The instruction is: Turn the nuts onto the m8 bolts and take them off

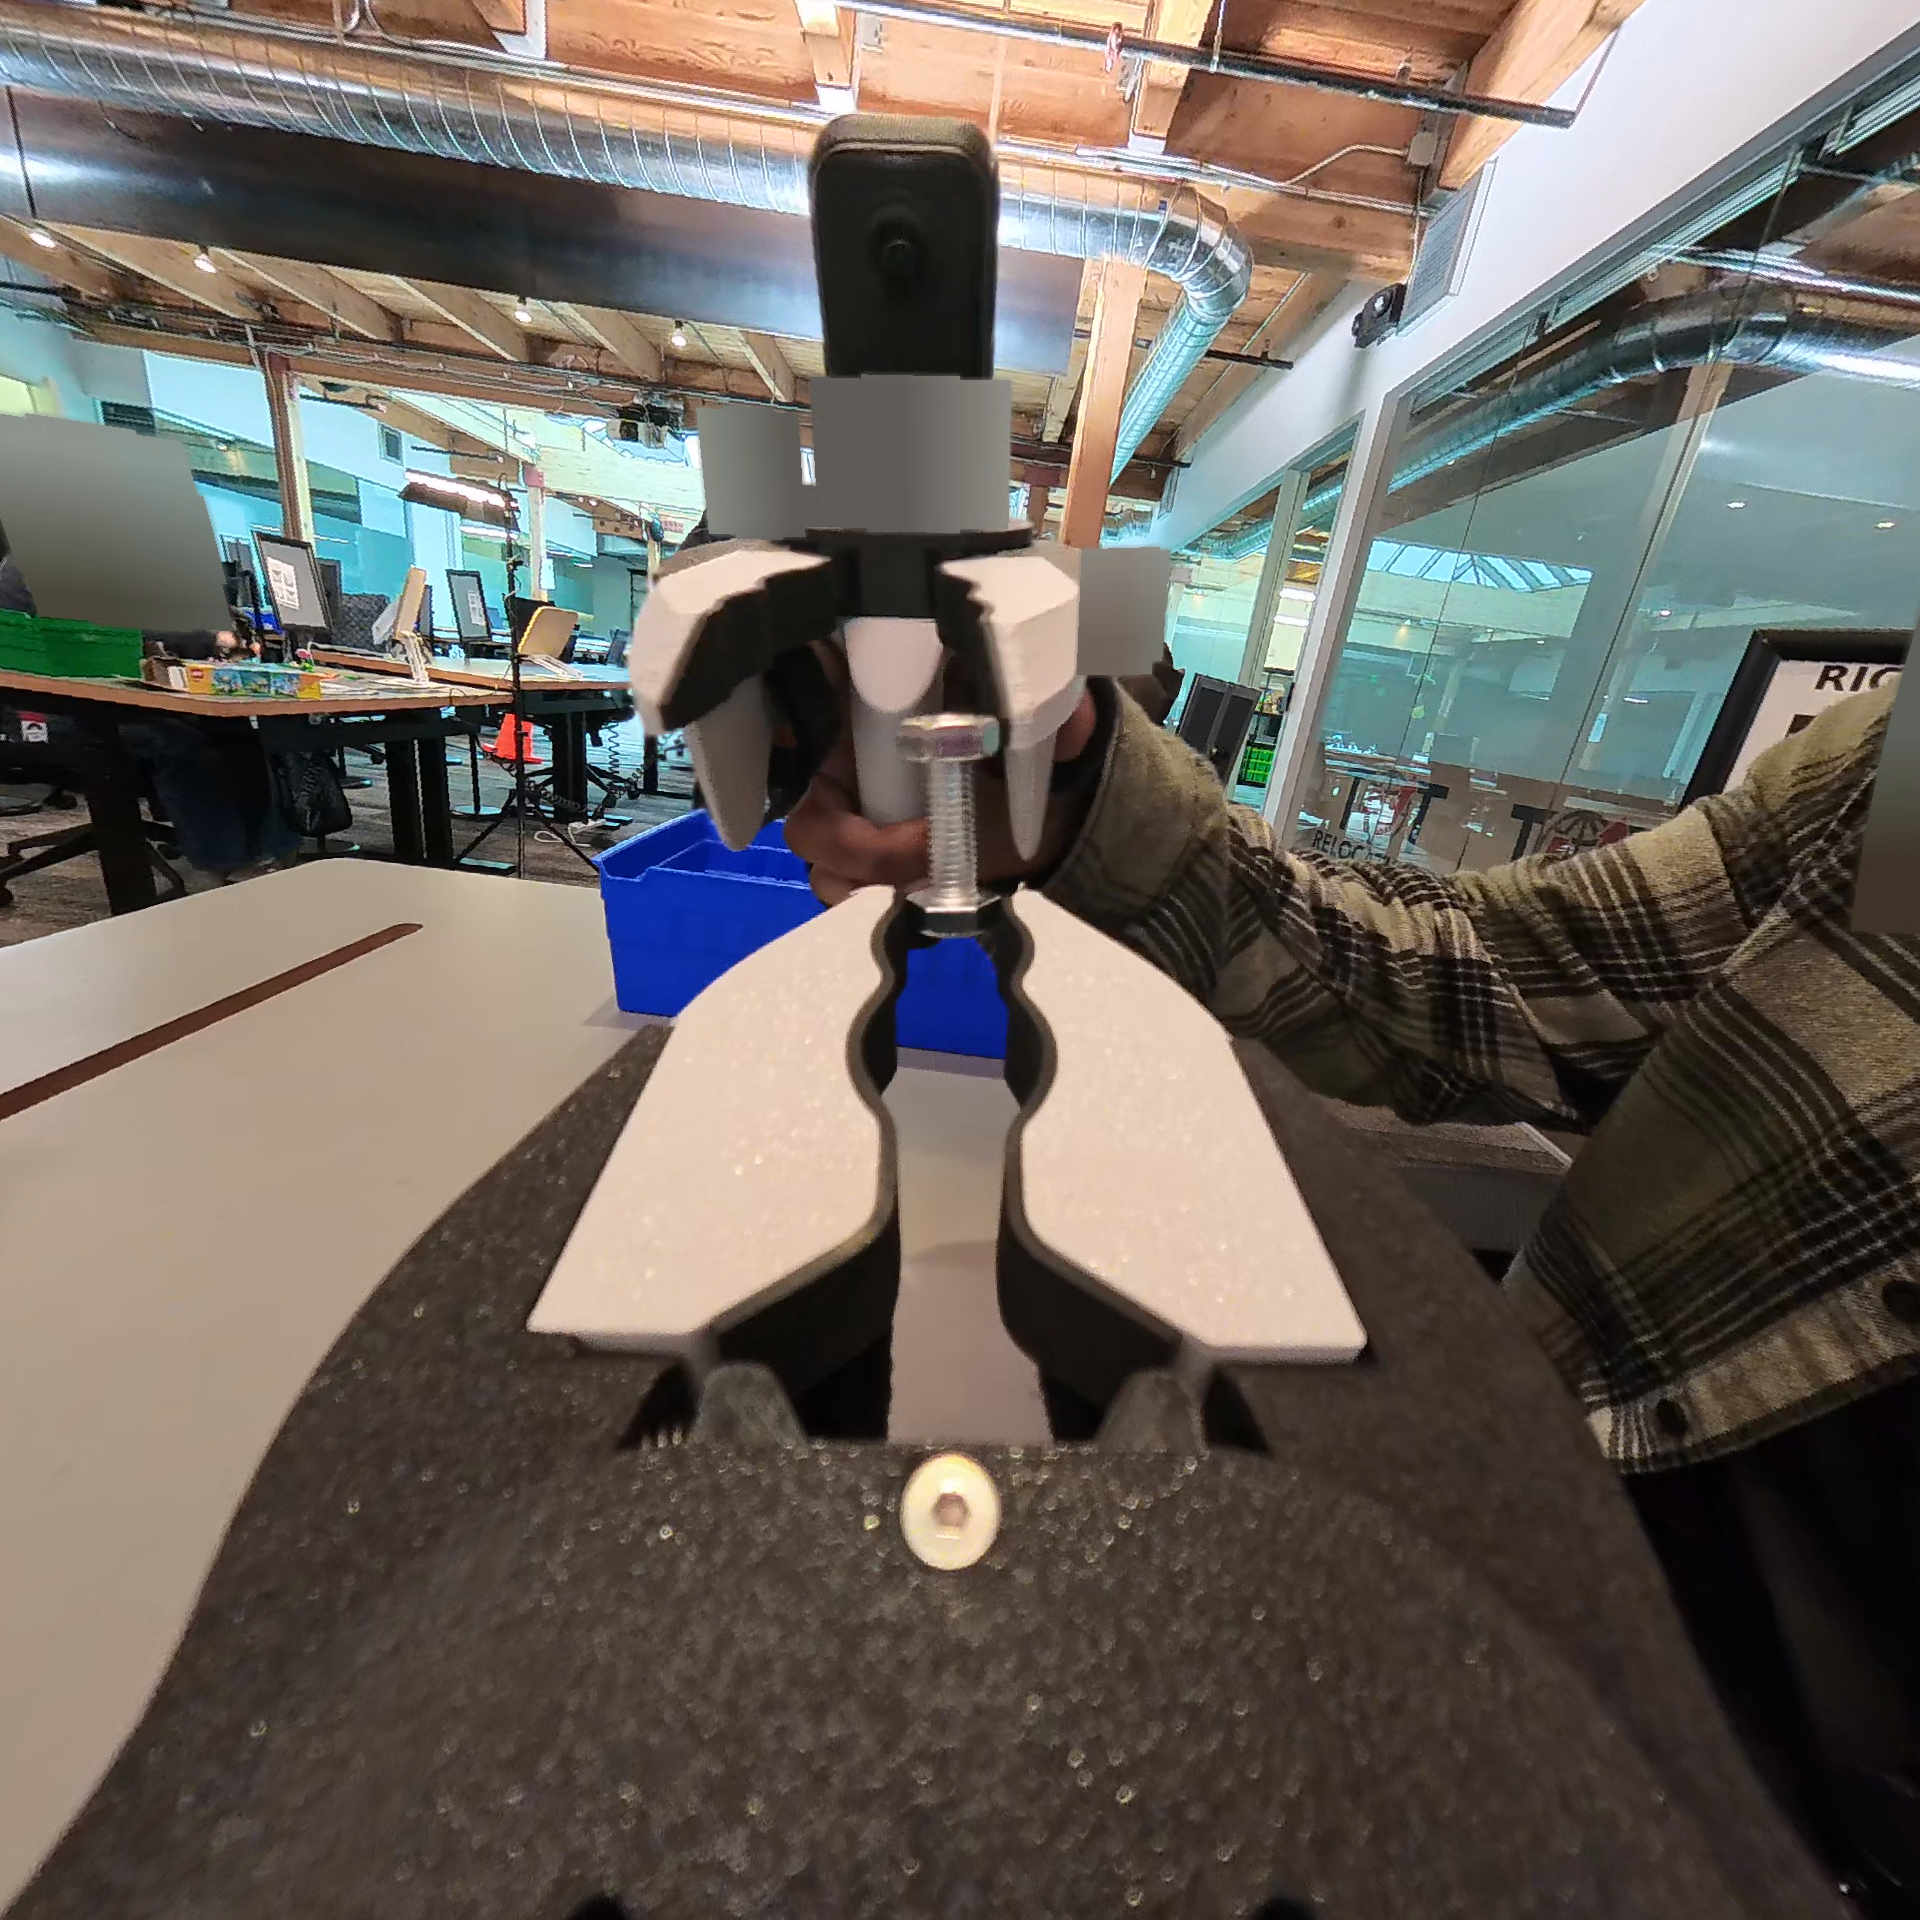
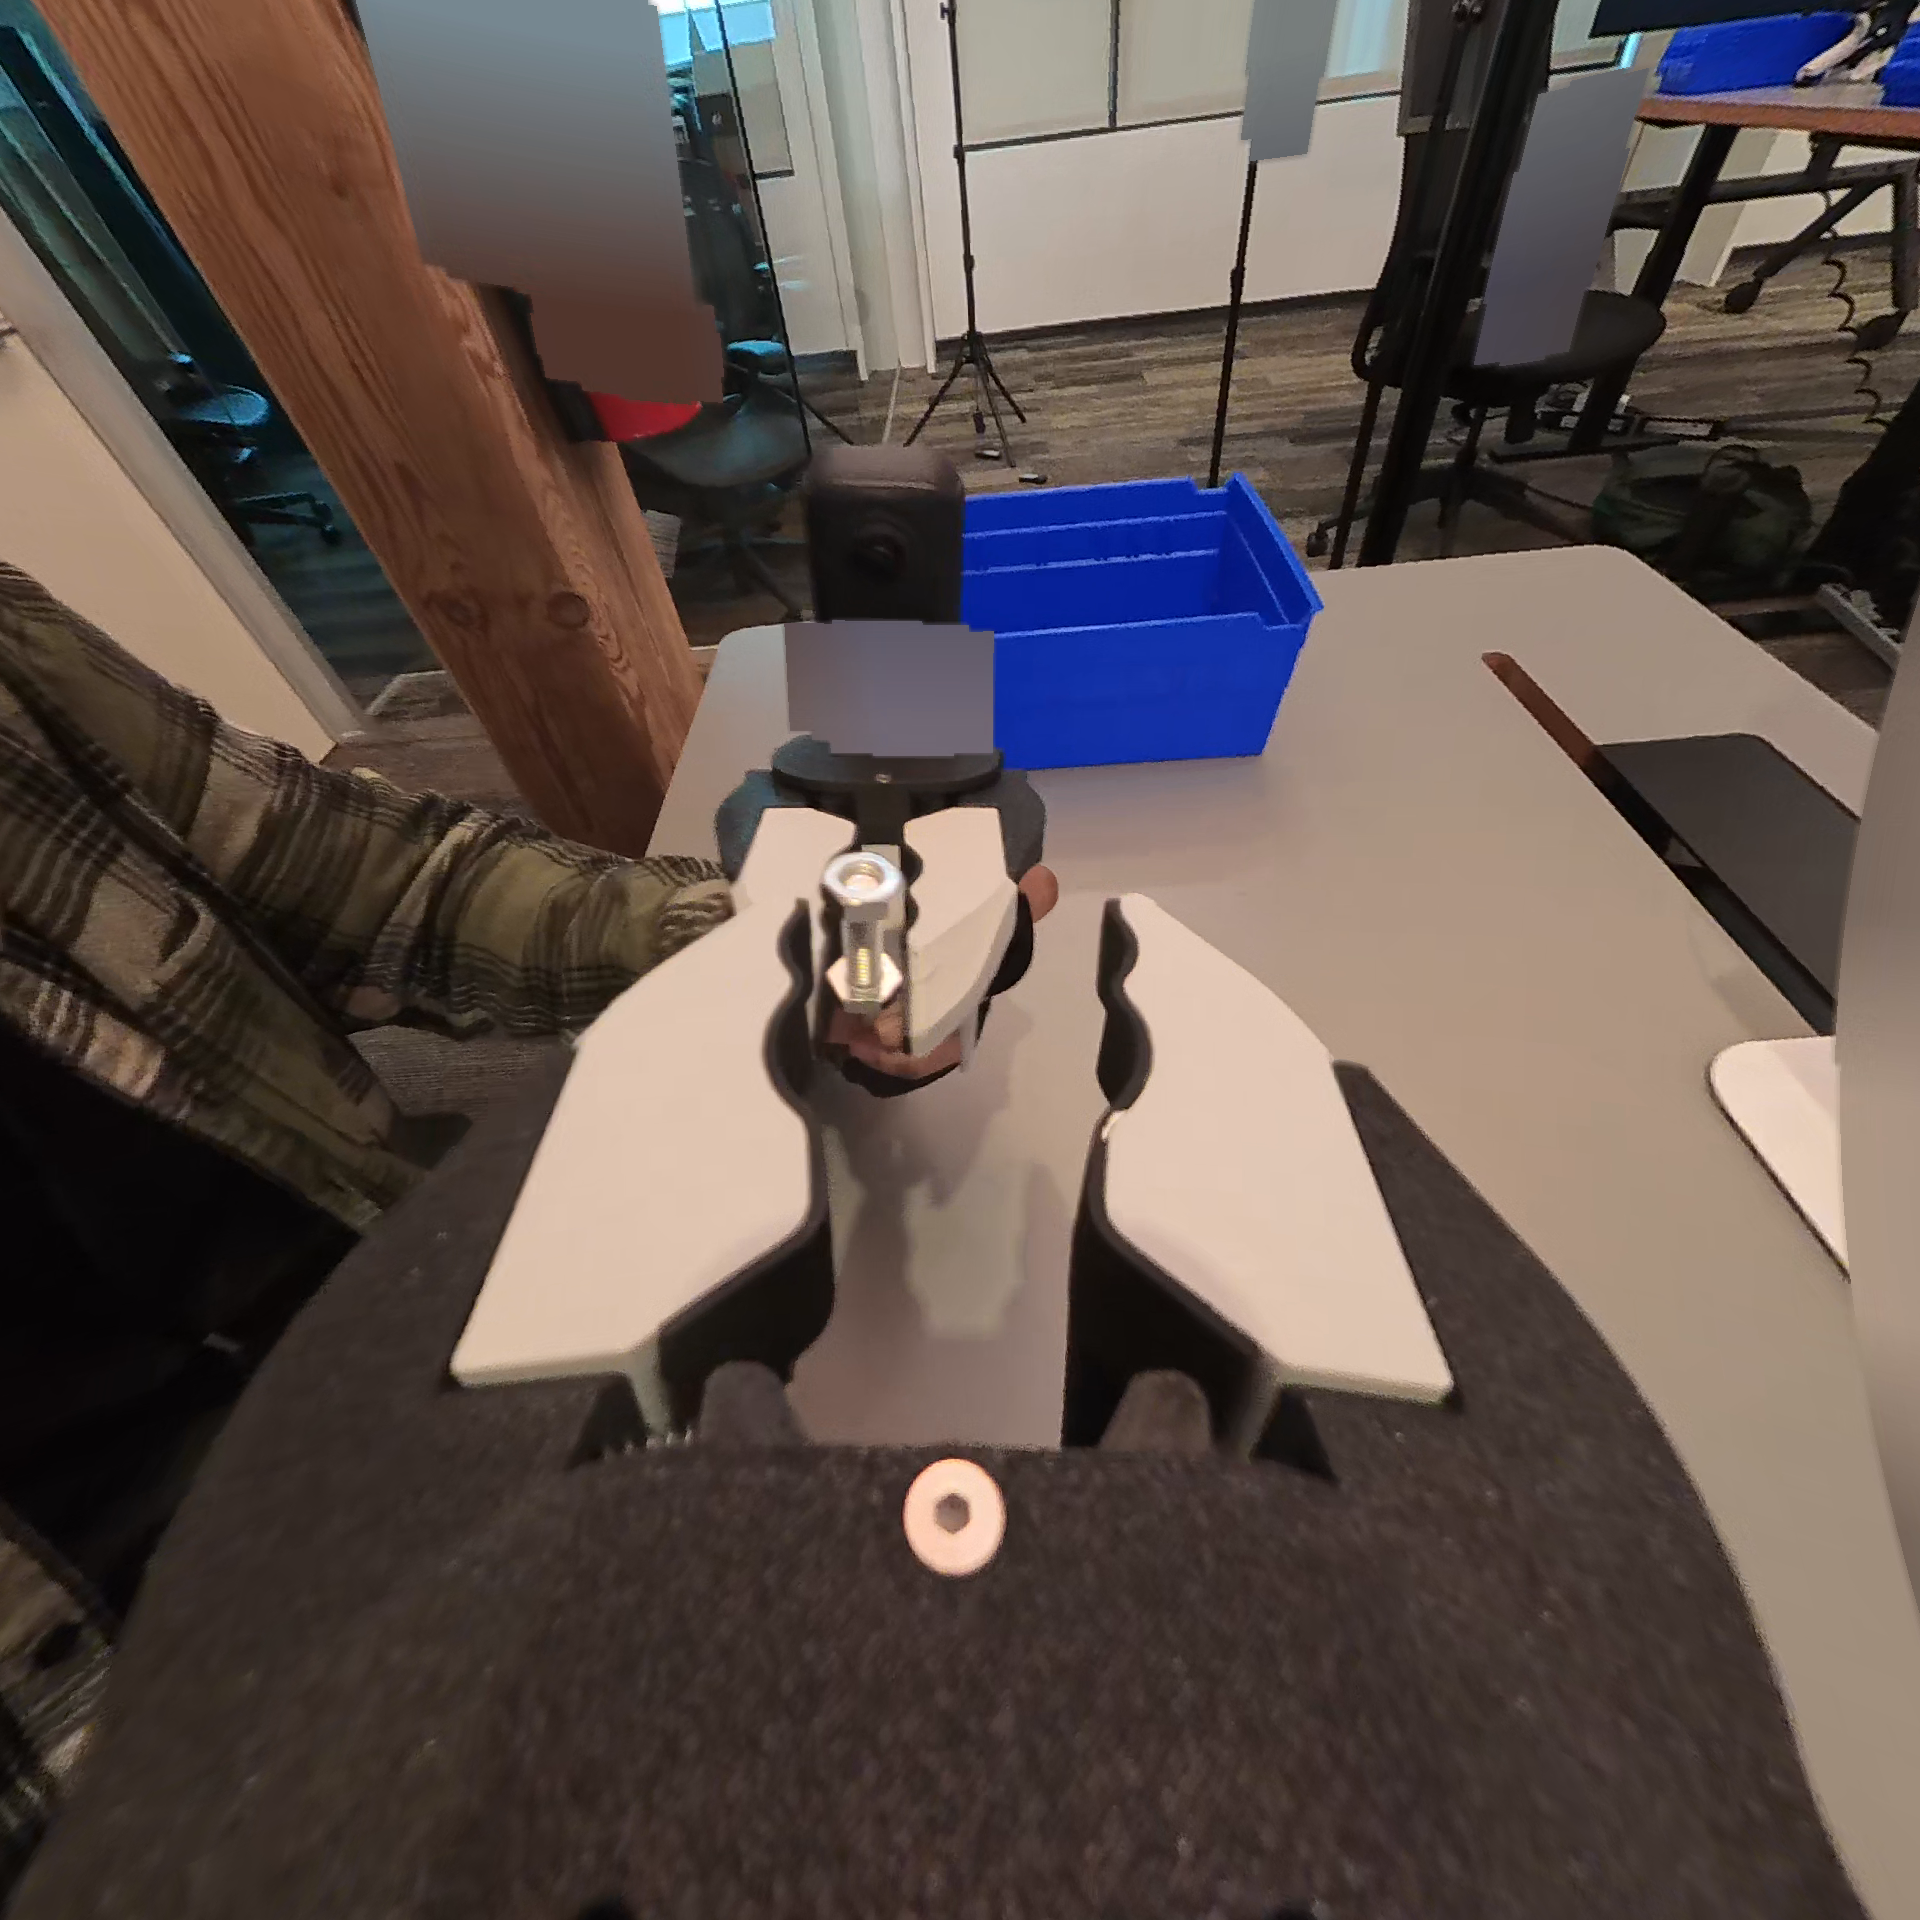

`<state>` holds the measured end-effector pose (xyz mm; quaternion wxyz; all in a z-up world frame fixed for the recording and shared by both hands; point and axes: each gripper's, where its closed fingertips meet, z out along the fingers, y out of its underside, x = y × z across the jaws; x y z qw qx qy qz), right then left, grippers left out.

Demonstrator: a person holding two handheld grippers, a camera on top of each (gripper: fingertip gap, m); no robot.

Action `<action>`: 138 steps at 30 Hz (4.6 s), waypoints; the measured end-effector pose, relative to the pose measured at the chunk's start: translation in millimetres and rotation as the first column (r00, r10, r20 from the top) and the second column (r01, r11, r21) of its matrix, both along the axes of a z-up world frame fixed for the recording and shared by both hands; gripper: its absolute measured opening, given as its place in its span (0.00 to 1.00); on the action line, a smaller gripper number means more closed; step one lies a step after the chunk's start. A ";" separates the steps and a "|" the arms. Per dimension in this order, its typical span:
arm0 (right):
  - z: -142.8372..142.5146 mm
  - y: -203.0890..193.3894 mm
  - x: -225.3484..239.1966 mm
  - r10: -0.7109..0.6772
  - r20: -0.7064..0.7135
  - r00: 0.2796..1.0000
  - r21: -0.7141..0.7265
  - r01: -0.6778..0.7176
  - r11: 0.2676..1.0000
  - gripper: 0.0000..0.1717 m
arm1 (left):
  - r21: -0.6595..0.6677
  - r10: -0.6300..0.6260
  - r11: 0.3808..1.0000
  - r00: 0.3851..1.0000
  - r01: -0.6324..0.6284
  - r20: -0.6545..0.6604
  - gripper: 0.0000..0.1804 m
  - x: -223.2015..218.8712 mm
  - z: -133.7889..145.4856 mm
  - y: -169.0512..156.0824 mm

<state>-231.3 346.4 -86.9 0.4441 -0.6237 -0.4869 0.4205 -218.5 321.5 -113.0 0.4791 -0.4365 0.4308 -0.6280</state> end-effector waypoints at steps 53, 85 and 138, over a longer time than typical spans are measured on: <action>0.7 4.8 8.6 0.040 0.037 0.999 0.057 -0.042 0.998 0.36 | 0.008 -0.082 0.997 0.997 0.082 -0.007 0.09 3.9 -1.1 -12.8; -4.7 -23.7 -13.9 0.138 0.038 0.990 -0.045 -0.136 0.990 0.15 | 0.012 -0.043 0.999 0.999 0.043 -0.015 0.09 3.4 -2.4 -7.7; -33.2 -58.7 337.1 -0.798 0.162 0.580 0.042 0.804 0.593 0.26 | -0.019 -0.025 1.000 0.998 0.024 -0.057 0.09 9.9 -13.6 -0.6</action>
